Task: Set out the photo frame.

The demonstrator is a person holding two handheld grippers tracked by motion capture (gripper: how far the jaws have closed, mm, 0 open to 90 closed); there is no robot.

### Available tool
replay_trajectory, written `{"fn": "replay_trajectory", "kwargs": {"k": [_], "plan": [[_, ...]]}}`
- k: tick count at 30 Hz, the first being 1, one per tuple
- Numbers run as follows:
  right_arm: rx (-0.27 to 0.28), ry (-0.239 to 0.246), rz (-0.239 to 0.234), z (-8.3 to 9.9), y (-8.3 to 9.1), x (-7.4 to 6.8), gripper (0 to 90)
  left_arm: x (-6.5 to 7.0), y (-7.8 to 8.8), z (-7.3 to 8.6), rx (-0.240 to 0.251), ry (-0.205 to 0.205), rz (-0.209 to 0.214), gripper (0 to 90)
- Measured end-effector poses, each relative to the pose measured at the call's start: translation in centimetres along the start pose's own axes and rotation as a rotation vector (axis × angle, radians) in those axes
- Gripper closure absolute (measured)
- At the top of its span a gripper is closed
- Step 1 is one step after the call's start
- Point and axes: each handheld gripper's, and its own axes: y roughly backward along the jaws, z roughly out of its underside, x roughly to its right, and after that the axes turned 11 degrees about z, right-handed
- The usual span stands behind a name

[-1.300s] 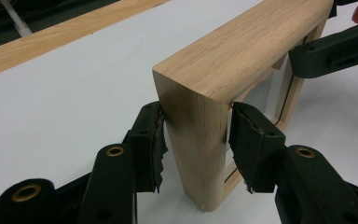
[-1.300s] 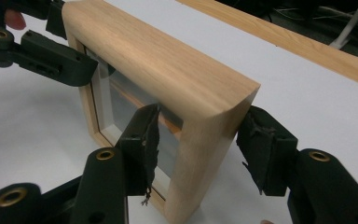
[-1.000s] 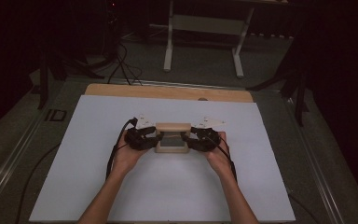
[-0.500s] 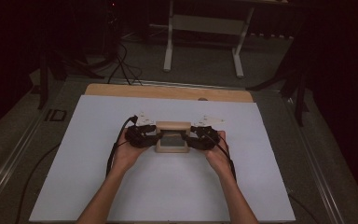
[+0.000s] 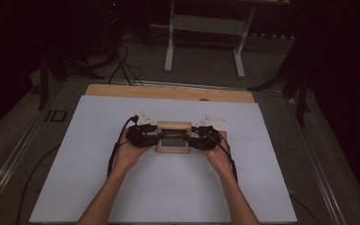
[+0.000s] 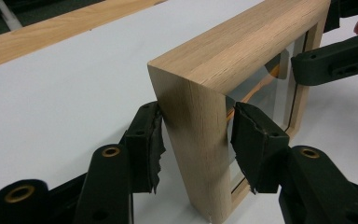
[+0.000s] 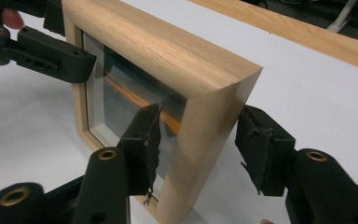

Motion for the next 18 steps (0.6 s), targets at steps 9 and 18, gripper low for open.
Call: {"fn": "replay_trajectory", "kwargs": {"k": [9,18], "plan": [[0.001,-0.01,-0.006,0.04,0.07,0.21,43.7,-0.22,0.07,0.05,0.002,0.021,0.004,48.2],[0.011,-0.007,-0.019,-0.03,0.54,0.09,41.1,0.12,0.82,-0.1,0.012,0.017,0.01,47.6]]}}
